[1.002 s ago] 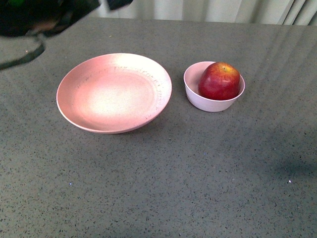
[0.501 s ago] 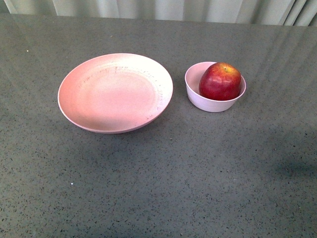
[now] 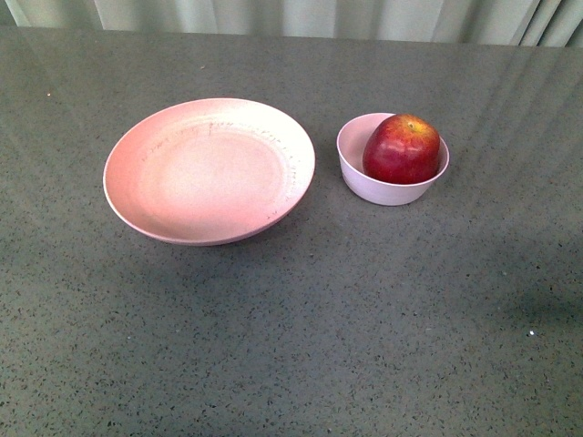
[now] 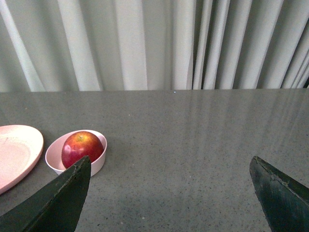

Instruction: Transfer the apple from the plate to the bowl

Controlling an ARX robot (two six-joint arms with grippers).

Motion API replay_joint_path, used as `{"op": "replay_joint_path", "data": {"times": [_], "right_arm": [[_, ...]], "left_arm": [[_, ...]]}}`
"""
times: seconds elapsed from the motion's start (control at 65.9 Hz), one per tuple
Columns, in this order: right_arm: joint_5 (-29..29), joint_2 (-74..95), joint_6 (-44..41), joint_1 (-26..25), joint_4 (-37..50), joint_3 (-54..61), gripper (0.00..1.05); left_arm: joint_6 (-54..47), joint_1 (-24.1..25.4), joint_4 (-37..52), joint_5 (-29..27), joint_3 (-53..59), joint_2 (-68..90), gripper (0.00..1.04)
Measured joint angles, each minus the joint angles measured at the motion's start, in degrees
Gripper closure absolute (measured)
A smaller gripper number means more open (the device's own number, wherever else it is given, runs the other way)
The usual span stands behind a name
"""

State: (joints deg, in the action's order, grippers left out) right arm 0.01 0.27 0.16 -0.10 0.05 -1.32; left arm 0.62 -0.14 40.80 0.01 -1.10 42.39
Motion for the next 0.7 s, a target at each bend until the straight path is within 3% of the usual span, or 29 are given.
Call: {"op": "replay_joint_path", "data": {"times": [0.698], "right_arm": [[0.0, 0.0, 0.0, 0.0, 0.0, 0.0, 0.09]], "left_arm": [[0.0, 0.0, -21.6, 0.0, 0.3, -23.3, 1.03]]}}
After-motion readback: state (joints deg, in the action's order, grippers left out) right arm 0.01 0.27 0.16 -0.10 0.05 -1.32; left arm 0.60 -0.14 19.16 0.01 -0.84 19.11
